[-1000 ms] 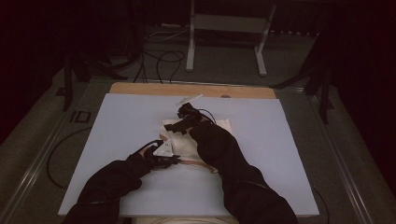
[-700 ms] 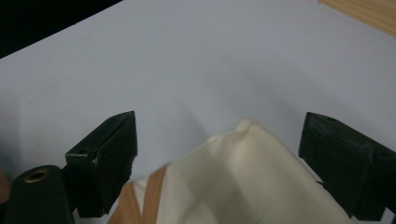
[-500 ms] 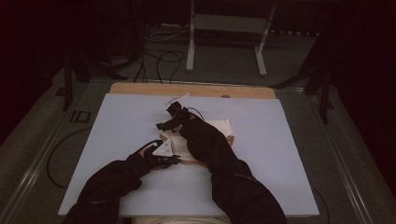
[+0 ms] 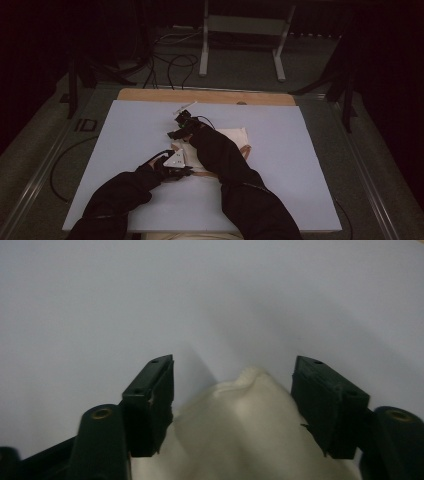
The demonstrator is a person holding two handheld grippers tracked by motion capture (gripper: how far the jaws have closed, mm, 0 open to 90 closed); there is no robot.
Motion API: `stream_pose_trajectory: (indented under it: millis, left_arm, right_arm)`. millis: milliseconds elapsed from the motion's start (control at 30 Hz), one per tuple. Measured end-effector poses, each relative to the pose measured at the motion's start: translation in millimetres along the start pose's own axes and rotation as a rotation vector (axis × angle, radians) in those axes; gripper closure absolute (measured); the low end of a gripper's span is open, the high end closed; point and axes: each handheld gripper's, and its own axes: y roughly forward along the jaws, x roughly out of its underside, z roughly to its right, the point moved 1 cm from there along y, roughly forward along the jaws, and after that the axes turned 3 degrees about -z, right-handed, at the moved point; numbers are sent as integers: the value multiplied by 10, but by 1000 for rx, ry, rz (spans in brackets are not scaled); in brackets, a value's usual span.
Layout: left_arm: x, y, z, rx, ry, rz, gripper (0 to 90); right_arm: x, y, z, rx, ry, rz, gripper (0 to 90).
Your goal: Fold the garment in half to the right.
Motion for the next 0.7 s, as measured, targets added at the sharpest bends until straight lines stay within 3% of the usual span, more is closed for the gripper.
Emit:
stream_pose_trajectory:
  millis: [133, 333, 400, 533, 700]
  left_arm:
    - [-1, 0, -1, 0, -1, -1, 855]
    - [-2, 0, 0, 0, -1, -2, 855]
    - [-2, 1, 1, -1, -1, -2, 856]
    - [-6, 0, 0, -1, 1, -5, 856]
    - [-17, 0, 0, -2, -5, -8, 864]
  right_arm:
    - [3, 33, 3, 16, -3, -23, 455]
    - [13, 54, 0, 44, -47, -43, 574]
    - [13, 54, -8, 69, -80, -47, 646]
    - [-3, 51, -41, 75, -118, -62, 829]
    - [-18, 41, -37, 69, -115, -65, 873]
